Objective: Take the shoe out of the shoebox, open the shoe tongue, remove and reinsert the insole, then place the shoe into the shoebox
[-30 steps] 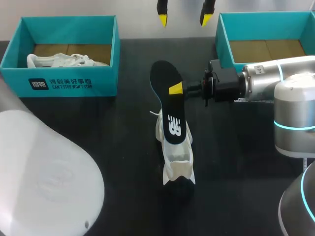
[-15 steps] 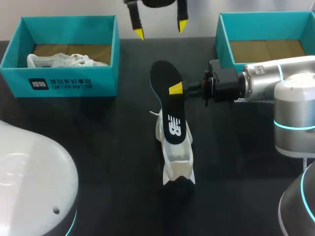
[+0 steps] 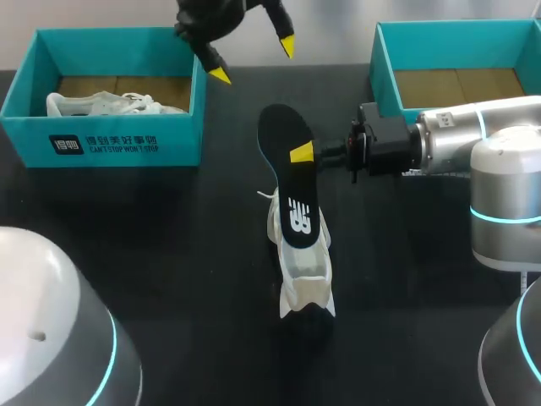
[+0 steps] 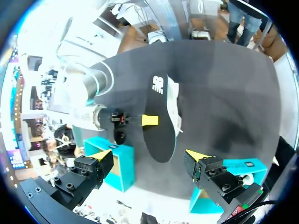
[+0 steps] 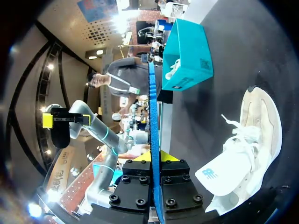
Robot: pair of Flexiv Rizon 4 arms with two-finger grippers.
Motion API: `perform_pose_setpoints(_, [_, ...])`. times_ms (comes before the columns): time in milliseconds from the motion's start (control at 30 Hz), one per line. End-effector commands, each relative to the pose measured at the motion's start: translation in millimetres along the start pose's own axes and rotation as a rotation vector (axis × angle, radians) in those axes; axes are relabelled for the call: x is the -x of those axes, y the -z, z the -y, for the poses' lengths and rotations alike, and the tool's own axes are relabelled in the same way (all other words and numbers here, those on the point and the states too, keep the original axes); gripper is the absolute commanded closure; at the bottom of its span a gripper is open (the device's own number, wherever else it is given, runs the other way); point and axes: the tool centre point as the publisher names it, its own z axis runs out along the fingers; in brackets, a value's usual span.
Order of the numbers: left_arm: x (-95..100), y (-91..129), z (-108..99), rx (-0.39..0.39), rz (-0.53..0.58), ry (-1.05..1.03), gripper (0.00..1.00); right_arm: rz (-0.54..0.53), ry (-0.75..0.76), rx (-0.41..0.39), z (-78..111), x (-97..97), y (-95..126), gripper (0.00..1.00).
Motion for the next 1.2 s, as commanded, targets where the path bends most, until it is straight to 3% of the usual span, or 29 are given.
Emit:
perform_pose_setpoints(33, [-6.9, -2, 3, 0.006, 0.486, -0.002, 0.0, 0.002, -0.001, 0.001, 0.1, 0.2, -2, 1.0])
perform_pose_setpoints(233, [-6.9, -2, 3, 0.006, 0.486, -0.002, 0.0, 0.002, -0.001, 0.001, 0.1, 0.2, -2, 1.0])
perform_pose_setpoints(300, [-15.3, -8, 1, -0.003, 0.526, -0.007, 0.0, 0.002, -0.001, 0.001, 0.1, 0.2, -2, 1.0])
perform_pose_setpoints(500, [-49.4, -23, -9, -0.011, 0.684, 0.033, 0.0, 0.002, -0.001, 0.001, 0.1, 0.2, -2, 1.0])
perform_pose_setpoints(600, [-66.6, -29, -6, -0.039, 0.809, 0.044, 0.0, 0.002, -0.001, 0.001, 0.1, 0.2, -2, 1.0])
perform_pose_setpoints(733, [-80.2, -35, 1, -0.02, 0.972, 0.064, 0.0, 0.002, -0.001, 0.001, 0.1, 0.2, -2, 1.0])
perform_pose_setpoints(1200, [-86.7, -35, 4, -0.011, 0.943, 0.115, 0.0, 0.002, -0.001, 0.001, 0.1, 0.2, -2, 1.0])
